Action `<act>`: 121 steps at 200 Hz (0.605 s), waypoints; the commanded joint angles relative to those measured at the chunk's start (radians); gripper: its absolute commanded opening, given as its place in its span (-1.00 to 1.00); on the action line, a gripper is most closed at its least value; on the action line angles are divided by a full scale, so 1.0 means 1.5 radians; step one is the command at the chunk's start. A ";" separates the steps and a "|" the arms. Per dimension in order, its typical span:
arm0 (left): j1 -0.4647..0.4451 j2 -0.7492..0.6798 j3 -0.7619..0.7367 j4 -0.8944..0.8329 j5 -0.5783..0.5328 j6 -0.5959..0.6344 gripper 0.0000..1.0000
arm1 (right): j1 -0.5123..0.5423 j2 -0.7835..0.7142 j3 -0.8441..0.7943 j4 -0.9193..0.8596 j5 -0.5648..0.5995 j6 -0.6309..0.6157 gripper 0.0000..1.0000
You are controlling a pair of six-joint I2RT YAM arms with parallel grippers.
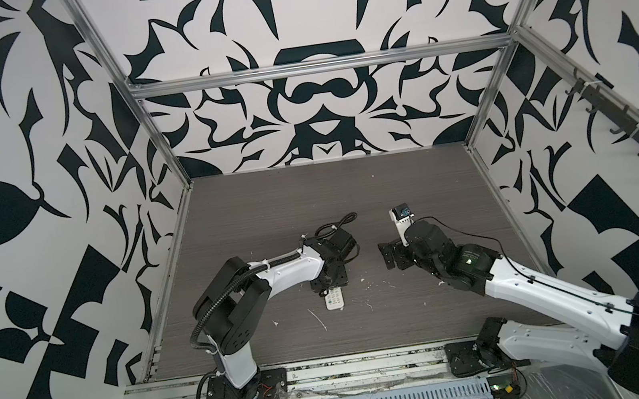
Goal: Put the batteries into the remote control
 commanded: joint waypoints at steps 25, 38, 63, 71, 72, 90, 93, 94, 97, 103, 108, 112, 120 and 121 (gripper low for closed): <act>-0.005 -0.024 -0.023 -0.007 -0.023 -0.017 0.44 | -0.005 -0.023 0.009 0.018 0.011 -0.013 0.98; -0.005 -0.040 -0.020 -0.015 -0.026 -0.017 0.73 | -0.006 -0.026 0.012 0.018 0.018 -0.013 0.98; -0.005 -0.112 -0.004 -0.062 -0.073 0.002 0.99 | -0.008 -0.062 0.007 0.025 0.063 -0.016 0.98; 0.000 -0.146 0.003 -0.084 -0.112 0.015 0.99 | -0.013 -0.072 0.003 0.030 0.100 -0.025 0.98; 0.001 -0.150 0.004 -0.088 -0.118 0.017 0.99 | -0.014 -0.074 0.002 0.030 0.105 -0.026 0.98; 0.034 -0.244 0.002 -0.120 -0.225 0.058 0.99 | -0.048 -0.086 -0.006 0.045 0.200 -0.043 0.98; 0.045 -0.261 -0.003 -0.120 -0.237 0.067 0.99 | -0.056 -0.086 -0.007 0.050 0.210 -0.045 0.98; 0.051 -0.266 -0.004 -0.120 -0.240 0.070 0.99 | -0.058 -0.086 -0.008 0.050 0.213 -0.046 0.98; 0.063 -0.284 -0.011 -0.117 -0.248 0.081 0.99 | -0.066 -0.086 -0.009 0.056 0.222 -0.047 0.98; 0.098 -0.316 -0.025 -0.105 -0.256 0.107 0.99 | -0.079 -0.084 -0.012 0.068 0.250 -0.046 0.99; 0.130 -0.341 -0.038 -0.094 -0.264 0.121 0.99 | -0.089 -0.082 -0.016 0.080 0.271 -0.047 0.99; 0.156 -0.363 -0.049 -0.089 -0.272 0.124 0.99 | -0.096 -0.079 -0.020 0.093 0.286 -0.051 0.99; 0.206 -0.390 -0.065 -0.080 -0.306 0.124 0.98 | -0.110 -0.072 -0.026 0.119 0.312 -0.059 0.99; 0.211 -0.392 -0.066 -0.078 -0.311 0.124 0.99 | -0.112 -0.071 -0.027 0.122 0.314 -0.060 0.99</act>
